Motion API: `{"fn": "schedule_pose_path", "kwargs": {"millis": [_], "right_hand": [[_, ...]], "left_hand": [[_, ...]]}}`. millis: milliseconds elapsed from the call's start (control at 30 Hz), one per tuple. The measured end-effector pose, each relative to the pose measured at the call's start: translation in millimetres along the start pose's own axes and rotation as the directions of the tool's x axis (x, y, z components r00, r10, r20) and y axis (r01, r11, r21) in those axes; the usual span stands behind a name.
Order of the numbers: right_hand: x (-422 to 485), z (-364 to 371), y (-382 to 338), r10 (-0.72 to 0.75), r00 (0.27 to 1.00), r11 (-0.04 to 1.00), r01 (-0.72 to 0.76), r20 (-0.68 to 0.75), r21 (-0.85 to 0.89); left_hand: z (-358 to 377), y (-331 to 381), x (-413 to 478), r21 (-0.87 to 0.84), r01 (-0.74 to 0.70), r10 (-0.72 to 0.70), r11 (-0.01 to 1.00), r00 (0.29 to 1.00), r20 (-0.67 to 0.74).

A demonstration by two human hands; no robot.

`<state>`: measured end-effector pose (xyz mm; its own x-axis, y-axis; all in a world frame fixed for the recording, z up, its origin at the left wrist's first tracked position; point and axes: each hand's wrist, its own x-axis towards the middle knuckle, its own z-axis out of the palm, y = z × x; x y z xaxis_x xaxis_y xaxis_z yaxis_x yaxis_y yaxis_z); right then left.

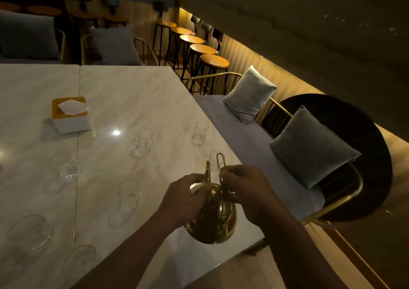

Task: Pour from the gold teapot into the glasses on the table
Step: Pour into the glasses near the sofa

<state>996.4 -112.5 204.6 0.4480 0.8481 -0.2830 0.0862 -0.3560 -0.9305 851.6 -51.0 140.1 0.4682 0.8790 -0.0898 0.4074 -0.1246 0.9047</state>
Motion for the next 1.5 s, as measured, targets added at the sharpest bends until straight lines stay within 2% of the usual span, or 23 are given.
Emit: {"fn": "schedule_pose_path", "kwargs": {"millis": [67, 200, 333, 467, 600, 700, 767, 833, 900, 933, 1000, 1100, 1300, 1500], "right_hand": [[6.3, 5.2, -2.9, 0.013, 1.0, 1.0, -0.012, -0.022, 0.027], [21.5, 8.6, -11.1, 0.022, 0.999, 0.994, -0.017, -0.045, 0.112], [39.5, 3.9, -23.7, 0.005, 1.0, 0.993, -0.006, 0.004, 0.117], [58.7, -3.3, -36.1, -0.025, 0.998, 0.989, 0.015, 0.065, 0.148], [87.1, -17.9, -35.4, -0.055, 0.992, 0.996, 0.046, 0.116, 0.081], [102.1, -29.9, -30.3, -0.112, 0.979, 0.993, 0.103, 0.172, 0.058], [115.7, -41.3, -15.2, -0.183, 0.973, 0.982, 0.186, 0.143, -0.012], [133.0, -53.9, 8.9, -0.227, 0.973, 0.972, 0.23, 0.052, -0.058], [148.2, -63.7, 37.3, -0.153, 0.988, 0.987, 0.153, 0.007, -0.051], [155.0, -67.2, 52.8, -0.071, 0.997, 0.997, 0.072, 0.035, -0.028], [166.0, -68.1, 84.0, 0.094, 0.983, 0.993, -0.105, 0.157, 0.062], [177.7, -64.0, 122.8, 0.169, 0.934, 0.958, -0.231, 0.315, 0.171], [181.3, -64.7, 146.4, 0.066, 0.873, 0.959, -0.189, 0.483, 0.212], [178.7, -56.6, 149.5, 0.065, 0.875, 0.972, -0.165, 0.48, 0.169]], "left_hand": [[-2.8, 10.6, 1.6, -0.02, -0.031, 0.032, 0.999, 0.999, 0.026], [-5.6, 31.4, 0.7, -0.149, 0.009, 0.004, 0.989, 0.996, 0.089], [-4.2, 49.4, 9.1, -0.222, 0.024, 0.0, 0.975, 0.994, 0.109], [4.2, 62.6, 29.5, -0.177, 0.015, -0.014, 0.984, 1.0, 0.011], [17.3, 66.9, 50.5, -0.071, -0.007, -0.005, 0.997, 0.985, -0.175], [24.1, 66.7, 61.6, -0.081, 0.002, -0.023, 0.997, 0.964, -0.266], [31.8, 66.1, 69.7, -0.1, 0.025, -0.053, 0.995, 0.958, -0.283], [38.7, 65.7, 76.3, -0.118, 0.054, -0.088, 0.992, 0.947, -0.31], [44.3, 63.4, 81.0, -0.128, 0.079, -0.119, 0.989, 0.932, -0.344], [48.0, 63.2, 83.2, -0.132, 0.091, -0.133, 0.987, 0.926, -0.354], [55.9, 62.7, 88.9, -0.139, 0.106, -0.151, 0.985, 0.917, -0.369], [65.6, 61.0, 97.2, -0.129, 0.129, -0.17, 0.983, 0.905, -0.389], [79.0, 55.1, 112.6, -0.097, 0.145, -0.172, 0.985, 0.892, -0.417], [76.6, 49.8, 121.1, -0.018, 0.15, -0.144, 0.988, 0.897, -0.417]]}}
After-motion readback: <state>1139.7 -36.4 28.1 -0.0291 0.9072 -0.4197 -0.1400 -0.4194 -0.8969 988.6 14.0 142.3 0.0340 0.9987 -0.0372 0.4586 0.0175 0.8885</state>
